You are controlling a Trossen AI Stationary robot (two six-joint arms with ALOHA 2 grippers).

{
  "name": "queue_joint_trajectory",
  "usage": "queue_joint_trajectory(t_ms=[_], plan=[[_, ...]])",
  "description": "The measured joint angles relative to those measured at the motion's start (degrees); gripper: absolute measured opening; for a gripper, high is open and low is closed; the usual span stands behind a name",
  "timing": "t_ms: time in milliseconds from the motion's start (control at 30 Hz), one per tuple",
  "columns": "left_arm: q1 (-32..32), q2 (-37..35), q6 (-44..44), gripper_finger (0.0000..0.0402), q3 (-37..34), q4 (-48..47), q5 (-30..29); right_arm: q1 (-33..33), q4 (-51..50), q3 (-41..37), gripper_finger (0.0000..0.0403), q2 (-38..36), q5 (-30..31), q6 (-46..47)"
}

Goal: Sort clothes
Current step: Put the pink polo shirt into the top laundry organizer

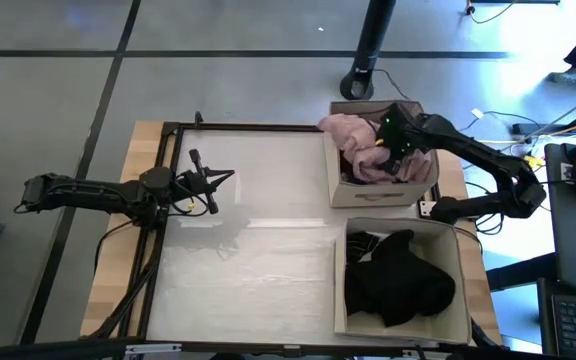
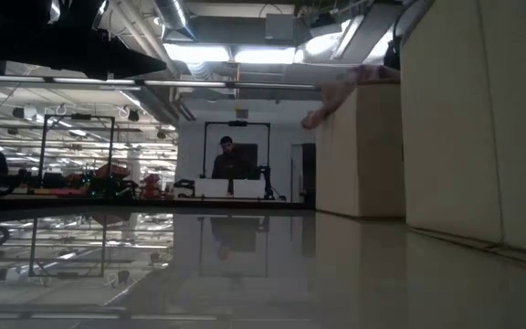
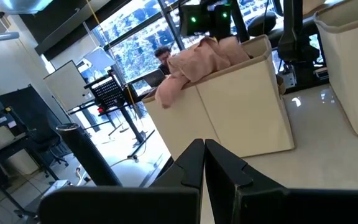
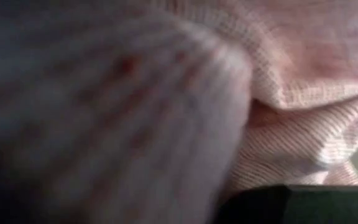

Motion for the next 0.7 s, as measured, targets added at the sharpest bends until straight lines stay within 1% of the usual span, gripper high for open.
queue_joint_trajectory(t_ms=[100,200,267,333,433,533,600,700], plan=[[0.0,0.0,0.0,0.0005,0.0,0.0,0.0,-0.2,-0.3,-1.8,0.0028,0.0,-0.1,-0.4],[0.0,0.0,0.3,0.0005,0.0,0.0,0.0,-0.2,-0.6,-1.6,0.003,-0.1,-0.1,-0.5],[0.0,0.0,0.1,0.0005,0.0,0.0,0.0,-0.2,-1.7,-0.6,0.0041,0.0,-1.4,-0.6],[0.0,0.0,-0.1,0.0005,0.0,0.0,0.0,-0.2,-4.3,1.3,0.0062,0.0,-2.2,-0.7],[0.0,0.0,-0.1,0.0005,0.0,0.0,0.0,-0.2,-10.2,5.9,0.0105,0.0,-2.6,-0.8],[0.0,0.0,-0.2,0.0005,0.0,0.0,0.0,-0.2,-17.4,12.5,0.0149,0.0,-3.3,-0.5],[0.0,0.0,-0.2,0.0005,0.0,0.0,0.0,-0.2,-21.8,17.4,0.0172,0.0,-4.1,0.5],[0.0,0.0,-0.2,0.0005,0.0,0.0,0.0,-0.2,-25.2,25.0,0.0198,0.0,-4.9,2.5]])
